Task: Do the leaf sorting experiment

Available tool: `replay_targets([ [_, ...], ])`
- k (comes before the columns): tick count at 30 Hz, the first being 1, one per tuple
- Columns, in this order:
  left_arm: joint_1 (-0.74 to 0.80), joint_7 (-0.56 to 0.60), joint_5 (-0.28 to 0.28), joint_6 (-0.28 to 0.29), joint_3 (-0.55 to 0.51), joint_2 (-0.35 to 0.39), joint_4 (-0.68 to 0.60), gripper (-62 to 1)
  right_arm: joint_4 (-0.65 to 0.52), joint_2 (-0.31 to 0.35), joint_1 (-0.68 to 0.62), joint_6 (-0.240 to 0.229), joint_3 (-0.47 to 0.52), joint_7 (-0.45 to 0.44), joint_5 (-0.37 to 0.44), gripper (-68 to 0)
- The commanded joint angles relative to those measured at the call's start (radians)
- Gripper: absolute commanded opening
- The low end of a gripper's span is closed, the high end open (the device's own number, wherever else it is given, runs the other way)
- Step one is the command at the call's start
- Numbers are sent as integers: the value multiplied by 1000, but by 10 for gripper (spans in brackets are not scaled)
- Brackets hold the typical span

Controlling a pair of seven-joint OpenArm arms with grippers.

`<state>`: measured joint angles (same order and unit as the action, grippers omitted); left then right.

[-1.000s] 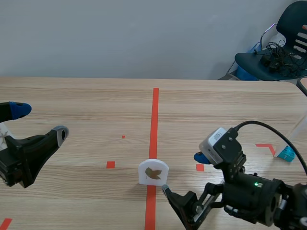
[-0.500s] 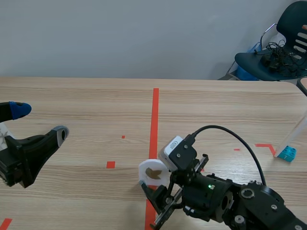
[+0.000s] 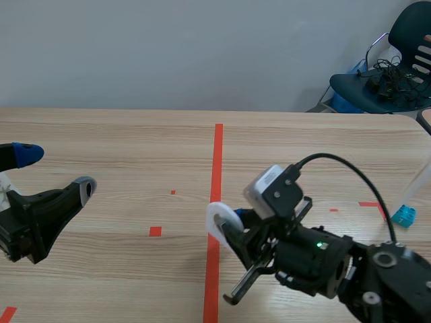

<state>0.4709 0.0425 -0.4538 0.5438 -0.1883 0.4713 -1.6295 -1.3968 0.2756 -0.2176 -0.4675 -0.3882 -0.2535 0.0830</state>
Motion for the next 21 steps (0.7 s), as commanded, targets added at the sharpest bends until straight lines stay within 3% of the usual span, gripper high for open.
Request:
replay_targets([
  [1, -7, 21, -13, -2, -1, 6, -14, 14, -91, 39, -56, 3, 65, 5, 47, -597],
  [6, -9, 21, -14, -2, -1, 6, -14, 14, -223, 56, -221, 3, 282, 23, 118, -597],
  [10, -8, 21, -14, -2, -1, 6, -14, 14, -222, 46, -289, 3, 442, 54, 217, -597],
  [13, -8, 22, -14, -2, -1, 6, -14, 14, -201, 31, -300, 3, 532, 76, 243, -597],
  [21, -8, 46, -13, -2, -1, 6, -14, 14, 25, 29, -160, 3, 579, 47, 243, -597],
])
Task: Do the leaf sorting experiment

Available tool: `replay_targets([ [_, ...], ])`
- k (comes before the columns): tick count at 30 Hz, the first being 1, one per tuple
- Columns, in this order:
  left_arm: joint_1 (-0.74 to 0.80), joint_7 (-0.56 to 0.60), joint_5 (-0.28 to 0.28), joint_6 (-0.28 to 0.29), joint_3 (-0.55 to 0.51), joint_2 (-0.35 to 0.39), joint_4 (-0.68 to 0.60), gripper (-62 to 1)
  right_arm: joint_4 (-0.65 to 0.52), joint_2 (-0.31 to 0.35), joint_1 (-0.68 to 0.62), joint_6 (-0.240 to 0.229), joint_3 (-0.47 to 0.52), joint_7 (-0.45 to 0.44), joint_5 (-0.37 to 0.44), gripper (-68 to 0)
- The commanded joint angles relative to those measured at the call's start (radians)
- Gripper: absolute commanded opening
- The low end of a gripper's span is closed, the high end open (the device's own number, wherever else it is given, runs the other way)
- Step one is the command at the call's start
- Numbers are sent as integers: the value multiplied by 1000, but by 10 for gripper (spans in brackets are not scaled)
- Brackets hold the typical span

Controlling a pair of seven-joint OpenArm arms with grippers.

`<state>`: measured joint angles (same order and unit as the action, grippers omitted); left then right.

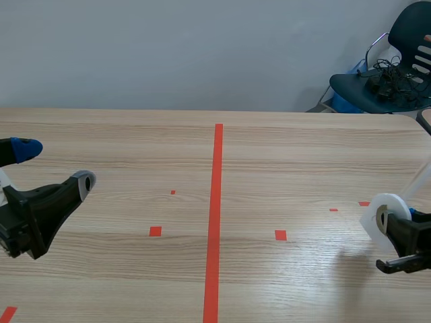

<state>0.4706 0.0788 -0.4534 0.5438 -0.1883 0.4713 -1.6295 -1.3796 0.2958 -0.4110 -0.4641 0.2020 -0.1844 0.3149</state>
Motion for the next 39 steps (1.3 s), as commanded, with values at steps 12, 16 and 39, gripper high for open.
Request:
replay_targets([
  [12, -8, 17, -14, -2, -1, 6, -14, 14, 289, 10, 198, 140, -10, -104, 0, -597],
  [16, -8, 19, -14, -2, -1, 6, -14, 14, 310, 11, 200, 140, -10, -127, 0, -583],
  [39, -8, 18, -14, -2, -1, 6, -14, 14, -260, 51, -58, -91, 222, 42, 172, -96],
])
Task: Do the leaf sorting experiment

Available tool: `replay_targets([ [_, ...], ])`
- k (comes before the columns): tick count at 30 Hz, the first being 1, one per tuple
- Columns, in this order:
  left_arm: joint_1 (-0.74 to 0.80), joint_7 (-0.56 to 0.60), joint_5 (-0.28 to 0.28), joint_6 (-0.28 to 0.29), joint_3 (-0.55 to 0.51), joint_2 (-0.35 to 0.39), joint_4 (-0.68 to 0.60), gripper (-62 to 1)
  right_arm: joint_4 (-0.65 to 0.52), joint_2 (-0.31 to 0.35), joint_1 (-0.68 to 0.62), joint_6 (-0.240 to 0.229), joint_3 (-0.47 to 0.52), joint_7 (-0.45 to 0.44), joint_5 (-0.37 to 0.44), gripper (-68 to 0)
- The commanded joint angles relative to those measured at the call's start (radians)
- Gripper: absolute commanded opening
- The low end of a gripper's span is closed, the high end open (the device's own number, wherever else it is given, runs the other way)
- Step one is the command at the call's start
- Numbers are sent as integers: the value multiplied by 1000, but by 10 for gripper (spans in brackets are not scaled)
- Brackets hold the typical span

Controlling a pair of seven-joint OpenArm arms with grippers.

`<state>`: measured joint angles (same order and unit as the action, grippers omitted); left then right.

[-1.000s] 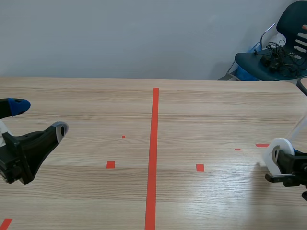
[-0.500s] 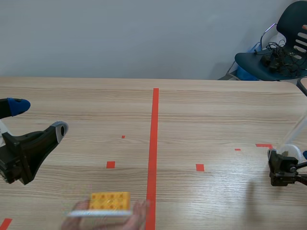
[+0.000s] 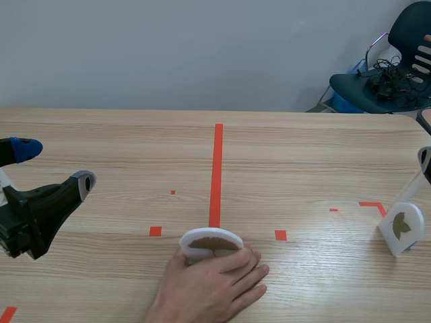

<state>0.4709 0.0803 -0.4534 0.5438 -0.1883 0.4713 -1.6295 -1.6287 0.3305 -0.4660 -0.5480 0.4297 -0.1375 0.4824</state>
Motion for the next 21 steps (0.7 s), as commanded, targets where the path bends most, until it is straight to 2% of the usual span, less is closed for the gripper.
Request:
replay_targets([
  [1, -8, 16, -14, -2, -1, 6, -14, 14, -58, 16, -20, -8, -6, 16, 5, -91],
  [3, -8, 16, -14, -2, -1, 6, -14, 14, -140, 16, -53, -23, -6, 47, 6, -67],
  [5, -8, 16, -14, -2, -1, 6, -14, 14, -210, 31, -85, -26, -13, 88, 40, -48],
  [7, -8, 16, -14, -2, -1, 6, -14, 14, -260, 66, -116, -29, -29, 121, 53, 4],
  [8, -8, 17, -14, -2, -1, 6, -14, 14, -275, 87, -130, -29, -39, 138, 54, 4],
  [14, -8, 17, -14, -2, -1, 6, -14, 14, -285, 187, -188, -30, -85, 185, 69, 4],
  [17, -8, 17, -14, -2, -1, 6, -14, 14, -285, 196, -191, -64, -93, 192, 72, 4],
  [21, -8, 16, -14, -2, -1, 6, -14, 14, -285, 195, -191, -67, -104, 193, 72, 4],
])
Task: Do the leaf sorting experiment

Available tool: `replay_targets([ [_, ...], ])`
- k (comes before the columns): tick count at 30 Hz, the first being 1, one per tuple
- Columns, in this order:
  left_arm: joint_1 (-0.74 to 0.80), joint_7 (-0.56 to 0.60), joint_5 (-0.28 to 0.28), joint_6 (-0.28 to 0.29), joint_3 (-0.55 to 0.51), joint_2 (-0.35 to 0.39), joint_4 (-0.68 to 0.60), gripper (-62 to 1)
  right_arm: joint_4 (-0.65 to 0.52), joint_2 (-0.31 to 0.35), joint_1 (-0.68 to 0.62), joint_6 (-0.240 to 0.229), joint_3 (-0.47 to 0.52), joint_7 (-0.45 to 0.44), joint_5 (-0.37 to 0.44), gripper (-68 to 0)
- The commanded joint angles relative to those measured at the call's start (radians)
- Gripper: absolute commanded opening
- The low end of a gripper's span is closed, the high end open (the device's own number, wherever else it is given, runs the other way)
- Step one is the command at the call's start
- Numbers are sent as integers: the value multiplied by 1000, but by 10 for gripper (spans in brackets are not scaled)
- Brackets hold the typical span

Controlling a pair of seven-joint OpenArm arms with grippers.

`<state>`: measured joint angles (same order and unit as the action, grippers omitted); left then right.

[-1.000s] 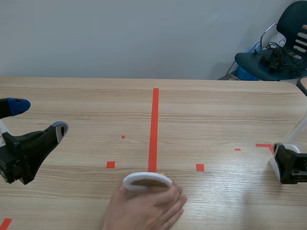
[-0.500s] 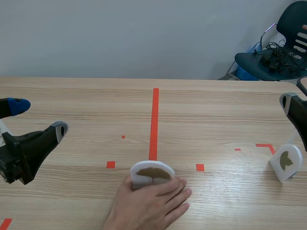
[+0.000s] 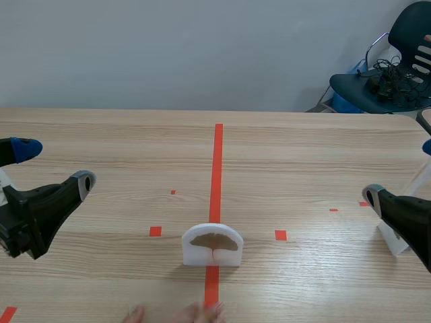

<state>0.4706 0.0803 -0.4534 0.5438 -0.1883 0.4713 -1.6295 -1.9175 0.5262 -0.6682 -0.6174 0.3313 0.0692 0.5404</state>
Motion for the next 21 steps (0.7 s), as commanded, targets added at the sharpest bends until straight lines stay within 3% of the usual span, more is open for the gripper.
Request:
replay_targets([
  [1, -8, 16, -14, -2, -1, 6, -14, 14, 3, -1, 11, 3, -6, -13, 14, 4],
  [18, -8, 16, -14, -2, -1, 6, -14, 14, 3, 0, 11, 3, -9, -11, 13, 4],
  [21, -8, 16, -14, -2, -1, 6, -14, 14, 3, 1, 18, -10, -58, 13, -7, 4],
])
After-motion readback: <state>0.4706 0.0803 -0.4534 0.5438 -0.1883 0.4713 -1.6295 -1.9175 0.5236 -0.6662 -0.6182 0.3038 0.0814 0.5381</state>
